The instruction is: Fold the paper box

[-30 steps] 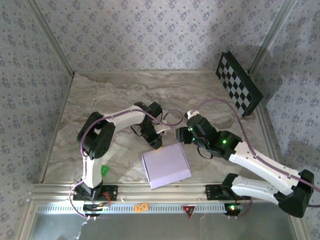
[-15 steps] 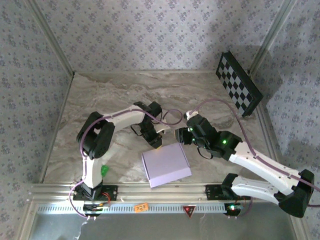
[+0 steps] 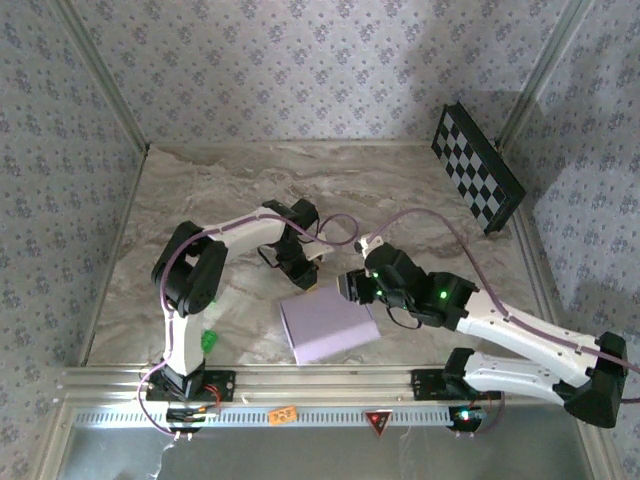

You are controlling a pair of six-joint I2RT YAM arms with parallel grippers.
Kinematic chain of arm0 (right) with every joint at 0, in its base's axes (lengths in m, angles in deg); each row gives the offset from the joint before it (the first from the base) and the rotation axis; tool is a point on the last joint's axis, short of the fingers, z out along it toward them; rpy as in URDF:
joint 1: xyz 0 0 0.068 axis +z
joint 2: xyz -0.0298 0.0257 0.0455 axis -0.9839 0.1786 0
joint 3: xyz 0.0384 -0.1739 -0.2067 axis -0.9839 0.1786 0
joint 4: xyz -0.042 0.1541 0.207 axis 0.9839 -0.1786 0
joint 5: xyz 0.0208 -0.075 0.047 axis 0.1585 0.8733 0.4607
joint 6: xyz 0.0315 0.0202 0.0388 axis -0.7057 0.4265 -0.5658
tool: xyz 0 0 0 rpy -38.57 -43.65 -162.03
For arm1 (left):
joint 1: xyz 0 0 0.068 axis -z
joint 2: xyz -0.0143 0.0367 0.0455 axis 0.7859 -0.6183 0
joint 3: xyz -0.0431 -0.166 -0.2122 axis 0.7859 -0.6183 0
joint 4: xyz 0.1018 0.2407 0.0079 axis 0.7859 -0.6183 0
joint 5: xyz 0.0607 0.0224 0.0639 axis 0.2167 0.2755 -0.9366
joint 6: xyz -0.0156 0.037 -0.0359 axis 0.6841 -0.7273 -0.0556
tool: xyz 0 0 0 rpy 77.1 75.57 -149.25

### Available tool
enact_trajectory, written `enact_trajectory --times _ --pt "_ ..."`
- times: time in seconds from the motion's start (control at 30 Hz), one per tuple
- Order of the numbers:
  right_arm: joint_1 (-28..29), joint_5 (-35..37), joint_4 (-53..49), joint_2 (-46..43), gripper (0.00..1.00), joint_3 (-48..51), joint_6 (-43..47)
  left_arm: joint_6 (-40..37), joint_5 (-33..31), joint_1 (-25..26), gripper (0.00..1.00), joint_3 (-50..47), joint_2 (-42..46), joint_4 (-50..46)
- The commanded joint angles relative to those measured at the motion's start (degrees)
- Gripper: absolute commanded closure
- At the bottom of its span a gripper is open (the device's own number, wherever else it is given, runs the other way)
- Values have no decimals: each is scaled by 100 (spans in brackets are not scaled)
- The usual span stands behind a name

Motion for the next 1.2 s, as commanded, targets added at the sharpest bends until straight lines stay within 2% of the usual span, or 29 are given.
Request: enact_trajectory --times 0.0,0.1,0.23,0.37,0.5,0.7,0.83,0.9,1.03,1.17 --pt "182 161 293 -52 57 124 -349 12 -37 -7 85 -3 -139 -127" --pt "274 358 41 -87 56 59 -311 29 -74 -12 86 -21 -141 -123" --pt "185 434 -985 -236 55 36 -689 108 -26 -11 83 -25 87 -113" --pt "-348 -191 -1456 -338 55 313 -1190 224 72 -2 72 -126 479 -140" --pt "-948 -933 -1245 -143 54 518 -1044 619 66 1 57 -433 847 -16" --pt "-1714 -2024 -719 657 48 600 -594 2341 -256 -24 38 -1479 1898 520" --pt "-1962 -2411 -354 1178 38 530 -273 3681 204 -25 22 -2532 2831 1317" --pt "-2010 -2524 -293 1362 36 506 -272 4106 307 23 19 -2919 3125 1620" --pt "-2030 -2682 -253 1620 33 517 -274 4433 155 135 16 -3319 3466 1529" --pt "-2026 -2899 -159 1764 32 590 -275 4748 524 236 15 -3650 3509 2015"
